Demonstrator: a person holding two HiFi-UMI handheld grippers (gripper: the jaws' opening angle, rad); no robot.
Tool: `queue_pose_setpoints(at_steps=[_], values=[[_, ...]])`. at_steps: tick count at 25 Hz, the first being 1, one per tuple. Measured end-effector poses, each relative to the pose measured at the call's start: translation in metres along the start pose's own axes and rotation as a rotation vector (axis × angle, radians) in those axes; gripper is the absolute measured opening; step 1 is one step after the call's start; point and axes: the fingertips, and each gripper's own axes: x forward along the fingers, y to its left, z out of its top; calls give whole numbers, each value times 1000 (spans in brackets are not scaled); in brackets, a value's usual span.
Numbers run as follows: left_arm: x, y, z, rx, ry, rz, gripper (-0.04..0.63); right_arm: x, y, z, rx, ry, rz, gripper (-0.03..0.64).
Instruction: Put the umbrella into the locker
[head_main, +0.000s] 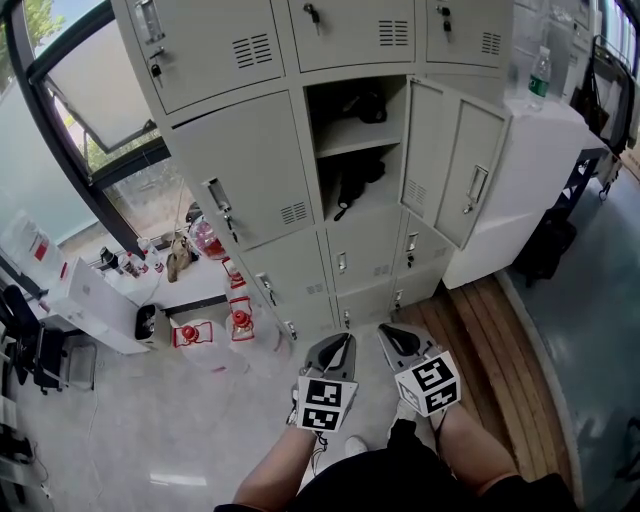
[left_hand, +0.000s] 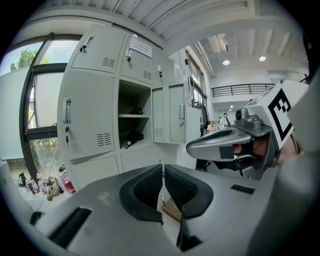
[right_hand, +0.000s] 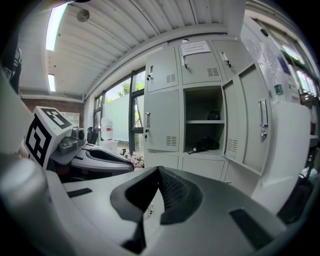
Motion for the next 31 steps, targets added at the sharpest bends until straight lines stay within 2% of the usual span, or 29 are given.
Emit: queue_pose_setpoints(at_steps=[31], values=[[-7,-9,4,11,-9,-3,26,-12,4,3,-14,-4,1,54]])
